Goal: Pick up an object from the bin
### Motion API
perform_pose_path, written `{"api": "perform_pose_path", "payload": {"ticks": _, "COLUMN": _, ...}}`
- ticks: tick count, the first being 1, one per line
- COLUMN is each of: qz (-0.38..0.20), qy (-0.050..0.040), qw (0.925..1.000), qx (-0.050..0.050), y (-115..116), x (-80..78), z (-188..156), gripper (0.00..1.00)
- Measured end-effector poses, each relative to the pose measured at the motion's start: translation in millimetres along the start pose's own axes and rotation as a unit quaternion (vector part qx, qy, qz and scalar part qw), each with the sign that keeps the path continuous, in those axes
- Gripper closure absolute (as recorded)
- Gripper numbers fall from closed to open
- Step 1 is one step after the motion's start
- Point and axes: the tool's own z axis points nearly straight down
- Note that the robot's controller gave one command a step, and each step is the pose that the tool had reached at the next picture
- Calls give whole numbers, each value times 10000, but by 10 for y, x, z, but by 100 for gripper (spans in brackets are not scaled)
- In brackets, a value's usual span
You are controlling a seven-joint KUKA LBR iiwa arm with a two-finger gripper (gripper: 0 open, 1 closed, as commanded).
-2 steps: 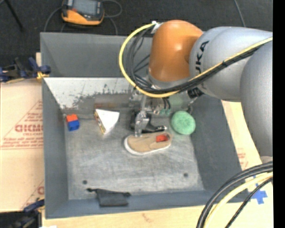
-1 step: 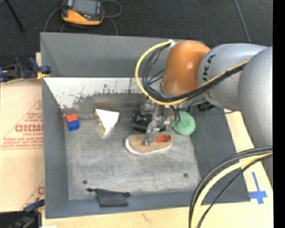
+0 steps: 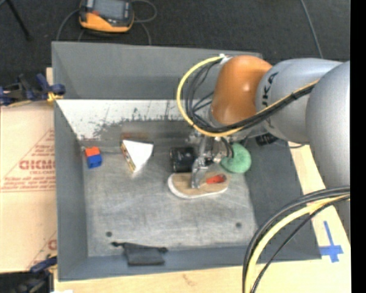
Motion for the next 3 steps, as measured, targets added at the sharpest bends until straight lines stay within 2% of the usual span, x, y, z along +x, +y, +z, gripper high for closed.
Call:
{"api": "perform_pose_path", "payload": {"ticks": 1, "qz": 785, "qy": 60, "qw": 9969, "qx": 8, "y": 73, "x": -81, "z": -215, "gripper": 0}}
{"api": "perform_pose_path", "payload": {"ticks": 2, "qz": 1000, "qy": 4, "qw": 9950, "qx": -5, "y": 102, "x": -87, "z": 114, "gripper": 0}}
{"api": "perform_pose_path", "payload": {"ticks": 3, "qz": 2696, "qy": 63, "qw": 9630, "qx": 35, "y": -14, "x": -18, "z": 144, "gripper": 100}}
